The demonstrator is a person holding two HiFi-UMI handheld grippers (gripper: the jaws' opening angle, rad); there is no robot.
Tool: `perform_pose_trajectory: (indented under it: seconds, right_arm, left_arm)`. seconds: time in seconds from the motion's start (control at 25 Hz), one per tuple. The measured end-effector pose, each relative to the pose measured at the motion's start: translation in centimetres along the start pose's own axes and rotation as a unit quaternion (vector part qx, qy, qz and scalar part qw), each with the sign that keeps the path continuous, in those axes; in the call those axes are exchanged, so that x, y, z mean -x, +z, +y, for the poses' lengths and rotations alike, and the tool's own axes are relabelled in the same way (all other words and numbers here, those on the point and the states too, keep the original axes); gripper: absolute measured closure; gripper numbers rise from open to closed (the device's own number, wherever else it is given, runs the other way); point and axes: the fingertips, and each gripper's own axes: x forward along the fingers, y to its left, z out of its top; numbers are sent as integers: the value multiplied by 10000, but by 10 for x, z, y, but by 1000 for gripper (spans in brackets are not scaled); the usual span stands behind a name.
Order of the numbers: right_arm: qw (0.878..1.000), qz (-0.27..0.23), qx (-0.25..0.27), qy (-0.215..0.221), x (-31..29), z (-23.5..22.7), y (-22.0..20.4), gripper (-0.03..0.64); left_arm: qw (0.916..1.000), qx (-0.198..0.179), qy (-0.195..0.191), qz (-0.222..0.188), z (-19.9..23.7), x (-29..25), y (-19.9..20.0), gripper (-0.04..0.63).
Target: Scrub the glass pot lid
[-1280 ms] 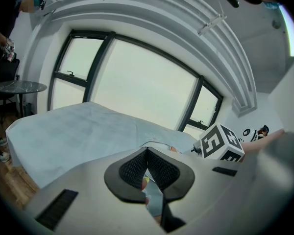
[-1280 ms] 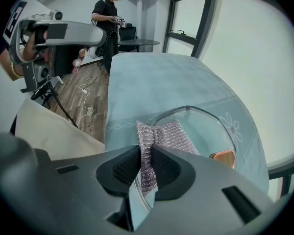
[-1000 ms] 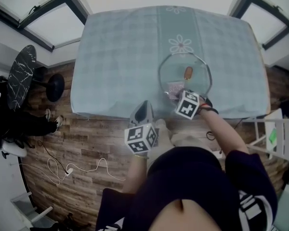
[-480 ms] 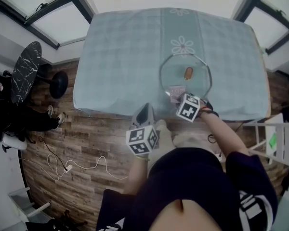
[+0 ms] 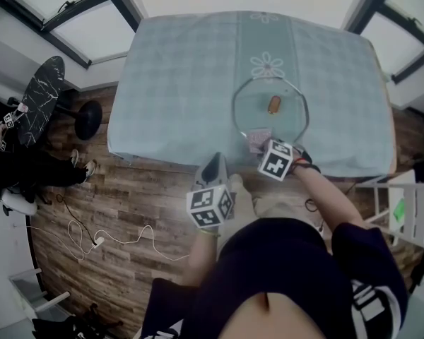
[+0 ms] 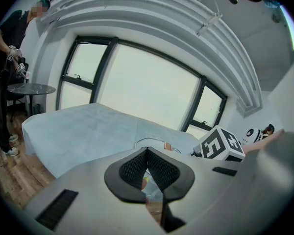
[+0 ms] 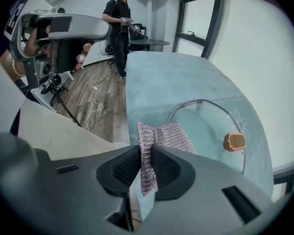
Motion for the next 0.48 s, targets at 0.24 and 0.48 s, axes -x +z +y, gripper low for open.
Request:
perform_pose_trajectory:
  seconds: [0.24, 0.48]
  right_arm:
    - [9999, -120, 39, -3, 0, 8, -4, 551]
    - [9998, -214, 17, 11, 6, 18, -9, 551]
  left_arm:
    - [10000, -35, 37, 20, -6, 4, -5, 597]
    - [9999, -95, 20, 56, -15, 4, -8, 597]
